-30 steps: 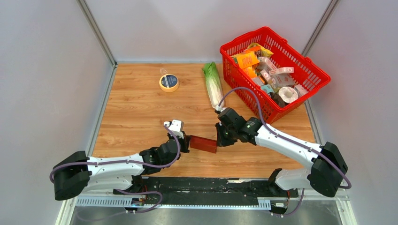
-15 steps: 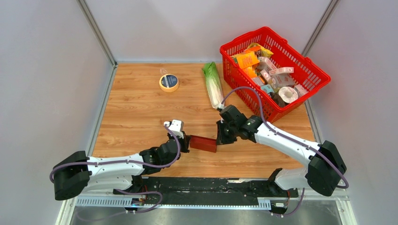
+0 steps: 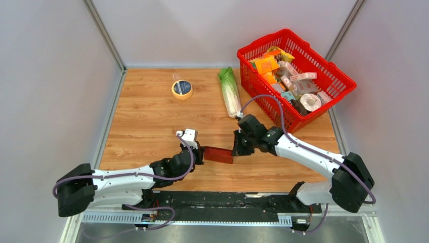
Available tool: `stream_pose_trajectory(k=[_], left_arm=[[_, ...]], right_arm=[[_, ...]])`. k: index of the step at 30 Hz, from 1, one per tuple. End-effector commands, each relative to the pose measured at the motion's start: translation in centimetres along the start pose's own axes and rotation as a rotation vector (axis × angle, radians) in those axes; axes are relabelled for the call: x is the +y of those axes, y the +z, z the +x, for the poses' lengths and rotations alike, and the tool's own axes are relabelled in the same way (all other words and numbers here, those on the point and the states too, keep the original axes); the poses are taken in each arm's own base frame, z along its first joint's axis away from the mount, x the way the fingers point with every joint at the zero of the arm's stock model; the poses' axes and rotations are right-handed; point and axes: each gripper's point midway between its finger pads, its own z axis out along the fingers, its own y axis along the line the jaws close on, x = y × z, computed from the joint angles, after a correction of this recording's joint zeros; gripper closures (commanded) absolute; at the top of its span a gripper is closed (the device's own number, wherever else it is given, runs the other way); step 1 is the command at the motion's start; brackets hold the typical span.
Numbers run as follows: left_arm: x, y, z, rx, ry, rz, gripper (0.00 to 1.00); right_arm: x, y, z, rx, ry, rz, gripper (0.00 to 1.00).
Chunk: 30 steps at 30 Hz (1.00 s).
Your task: Fold the paper box
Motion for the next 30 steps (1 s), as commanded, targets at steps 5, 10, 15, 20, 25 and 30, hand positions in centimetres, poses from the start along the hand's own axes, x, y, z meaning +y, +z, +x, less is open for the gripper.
stream_pose_trajectory(k=[5,10,15,20,25,30], left_arm=[[-0.2,-0.6,2.0,0.105,0.004,0.016,1.00],[-0.7,-0.7,1.8,0.123,-0.063,0.002,1.00],[-0.8,-0.7,1.8,0.133,-0.098,-0.013,1.00],[-0.5,-0.4,2.5,0.151,-0.096,-0.037,1.00],[1.0,-0.1,4.6,0.180,-0.075,-0.094,1.00],[2.0,-0.3,5.7,0.205,-0.040,-0.111,1.00]], right_arm=[[-3.0,1.2,0.9,-0.017,-0.025,0.095,1.00],[-3.3,1.1,1.2,-0.022,-0.038,0.095,1.00],[-3.0,1.2,1.4,-0.019,-0.036,0.072,1.00],[-2.3,1.0,1.1,-0.024,-0.036,0.042,1.00],[-2.3,0.4,0.9,-0.035,-0.057,0.046,1.00],[-2.6,-0.1,0.7,-0.040,-0.126,0.059,1.00]])
